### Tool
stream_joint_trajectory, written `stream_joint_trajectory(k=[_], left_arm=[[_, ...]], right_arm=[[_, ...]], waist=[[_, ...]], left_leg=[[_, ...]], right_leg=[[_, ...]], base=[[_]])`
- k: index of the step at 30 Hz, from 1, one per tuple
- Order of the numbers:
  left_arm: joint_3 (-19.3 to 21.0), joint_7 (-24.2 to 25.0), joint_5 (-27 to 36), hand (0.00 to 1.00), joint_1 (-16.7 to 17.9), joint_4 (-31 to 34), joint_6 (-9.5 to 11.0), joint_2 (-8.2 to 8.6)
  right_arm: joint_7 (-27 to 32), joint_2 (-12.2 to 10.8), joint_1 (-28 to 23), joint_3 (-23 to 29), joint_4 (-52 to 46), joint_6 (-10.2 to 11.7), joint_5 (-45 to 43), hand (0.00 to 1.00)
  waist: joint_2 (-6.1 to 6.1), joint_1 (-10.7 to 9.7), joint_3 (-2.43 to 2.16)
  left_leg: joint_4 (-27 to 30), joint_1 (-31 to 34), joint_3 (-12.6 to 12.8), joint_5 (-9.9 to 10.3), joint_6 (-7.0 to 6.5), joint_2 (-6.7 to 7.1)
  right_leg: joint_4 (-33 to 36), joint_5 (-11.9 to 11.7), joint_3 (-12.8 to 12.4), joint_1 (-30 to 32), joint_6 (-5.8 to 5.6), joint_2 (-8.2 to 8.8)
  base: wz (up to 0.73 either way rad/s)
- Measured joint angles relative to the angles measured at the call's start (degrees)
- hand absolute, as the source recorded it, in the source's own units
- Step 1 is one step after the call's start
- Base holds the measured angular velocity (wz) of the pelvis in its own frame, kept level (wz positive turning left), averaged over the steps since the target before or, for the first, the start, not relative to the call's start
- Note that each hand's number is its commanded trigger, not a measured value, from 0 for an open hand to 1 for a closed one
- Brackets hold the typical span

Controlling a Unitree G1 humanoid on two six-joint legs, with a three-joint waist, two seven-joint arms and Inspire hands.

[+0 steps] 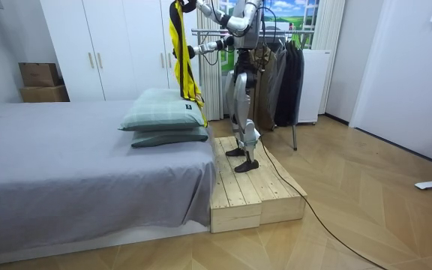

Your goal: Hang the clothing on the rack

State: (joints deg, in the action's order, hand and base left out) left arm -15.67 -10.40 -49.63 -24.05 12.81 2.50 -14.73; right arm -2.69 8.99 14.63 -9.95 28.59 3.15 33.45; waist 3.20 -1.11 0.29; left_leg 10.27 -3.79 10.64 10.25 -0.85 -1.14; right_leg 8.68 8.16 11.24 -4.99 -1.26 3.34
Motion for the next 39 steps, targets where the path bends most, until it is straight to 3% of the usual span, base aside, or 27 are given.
stream_joint_trajectory(k=[9, 16, 18, 23, 30, 34, 36, 39], left_arm=[[0.9, 0.0, 0.2, 1.0, 0.0, 0.0, 0.1, 0.0], [1.9, -0.3, 0.5, 1.0, 2.0, 0.1, 1.8, 0.02], [2.3, -0.3, 0.5, 1.0, 2.7, -0.1, 2.7, -0.14], [2.8, -0.7, 0.6, 1.0, 7.0, -0.1, 4.9, -0.95], [2.8, -1.7, 0.6, 1.0, 14.2, -0.7, 5.0, -1.67], [2.9, -1.7, 0.6, 1.0, 16.0, -2.9, 3.7, -1.25], [3.1, -1.6, 0.7, 1.0, 17.3, -3.1, 3.2, -1.15], [3.3, -1.4, 0.7, 1.0, 17.6, -6.8, 2.9, 0.11]], right_arm=[[-0.8, -0.1, 0.0, 0.0, 0.0, 0.0, 1.5, 1.0], [0.3, -0.2, -1.4, 0.0, 0.0, 0.0, 0.6, 1.0], [0.8, -0.2, -2.4, 0.0, 0.0, 0.9, -1.6, 1.0], [2.9, 0.1, -4.9, 0.7, 0.0, 2.9, -9.8, 1.0], [4.5, 0.6, -6.1, 0.9, -0.1, 2.7, -22.3, 1.0], [4.4, 1.2, -6.6, 2.7, -3.6, 0.5, -34.5, 1.0], [4.4, 1.4, -7.1, 2.8, -5.7, 0.5, -40.5, 1.0], [3.9, 2.1, -7.0, 3.0, -6.9, 0.5, -50.7, 1.0]], waist=[[-0.06, -0.1, 0.04], [-0.54, -0.3, 0.33], [-0.71, -0.3, 0.44], [-1.28, -0.6, 0.62], [-1.8, -2.1, 0.41], [-2.6, -2.3, -0.04], [-3.22, -2.4, -0.44], [-4.22, -2.6, -0.61]], left_leg=[[0.0, 0.0, 0.1, 0.0, 0.0, -0.02], [-0.5, -0.4, 0.3, 0.0, 0.0, 0.0], [-0.5, -0.7, 0.4, 0.0, 0.0, 0.01], [-0.6, -0.9, 0.8, 0.0, 0.0, -0.01], [-0.7, -0.8, 1.1, 0.0, 0.0, -0.06], [-0.7, -0.8, 1.7, 0.0, 0.0, -0.09], [-0.7, -1.0, 1.8, 0.0, 0.0, -0.15], [-0.8, -2.1, 1.5, 0.0, 0.0, -0.12]], right_leg=[[0.0, 0.0, 0.1, 0.0, 0.0, 0.0], [0.0, 0.0, 0.0, 0.0, 0.0, -0.03], [0.0, 0.0, -0.1, -0.3, 0.0, -0.04], [-0.1, 0.0, -0.8, -0.3, 0.0, -0.05], [0.1, 0.0, -0.9, 0.3, 0.0, -0.15], [0.3, 0.0, -1.3, 0.4, 0.0, -0.19], [0.2, 0.0, -1.3, 0.3, 0.01, -0.22], [0.2, 0.0, -1.3, -0.8, 0.0, -0.19]], base=[[0.0], [0.0], [-0.04], [-0.02], [-0.03], [-0.05], [-0.03], [0.0]])
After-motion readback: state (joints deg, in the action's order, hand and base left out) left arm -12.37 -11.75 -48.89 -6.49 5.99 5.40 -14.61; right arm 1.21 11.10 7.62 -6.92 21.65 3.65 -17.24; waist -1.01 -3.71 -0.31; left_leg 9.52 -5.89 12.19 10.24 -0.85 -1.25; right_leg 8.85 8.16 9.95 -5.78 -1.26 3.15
